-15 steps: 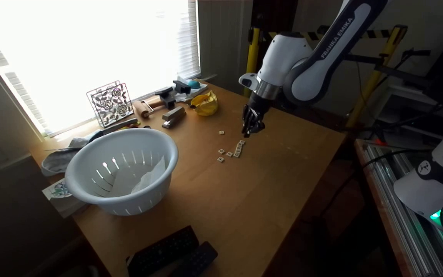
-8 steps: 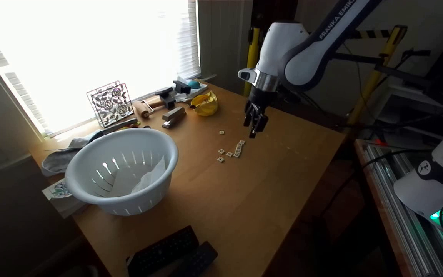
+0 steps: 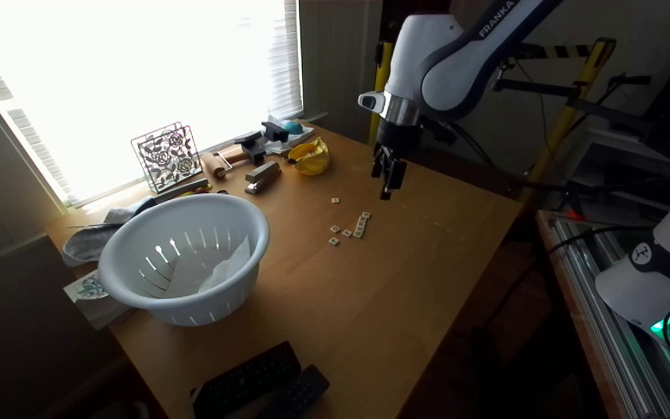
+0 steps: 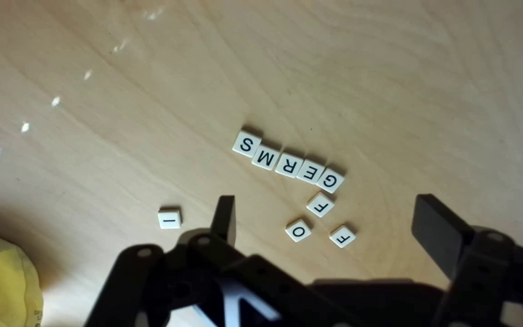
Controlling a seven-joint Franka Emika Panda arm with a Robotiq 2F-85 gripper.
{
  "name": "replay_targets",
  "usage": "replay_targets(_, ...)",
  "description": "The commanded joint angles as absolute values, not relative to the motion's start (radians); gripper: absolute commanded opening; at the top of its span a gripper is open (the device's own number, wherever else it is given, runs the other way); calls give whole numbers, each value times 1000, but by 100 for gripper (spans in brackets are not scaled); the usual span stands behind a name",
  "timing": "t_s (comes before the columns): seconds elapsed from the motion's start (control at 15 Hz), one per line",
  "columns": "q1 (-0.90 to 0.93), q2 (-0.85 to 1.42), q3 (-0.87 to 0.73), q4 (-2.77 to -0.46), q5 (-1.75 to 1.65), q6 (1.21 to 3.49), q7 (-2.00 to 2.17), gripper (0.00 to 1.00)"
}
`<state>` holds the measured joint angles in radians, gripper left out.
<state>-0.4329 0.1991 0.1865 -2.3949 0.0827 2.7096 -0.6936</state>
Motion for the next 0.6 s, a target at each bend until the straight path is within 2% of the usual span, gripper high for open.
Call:
replay_targets(0.0,-334,162,91,-2384,99,2627,-684,100)
replay_targets(0.53,-259,174,12,-2372,93,2611,-699,100)
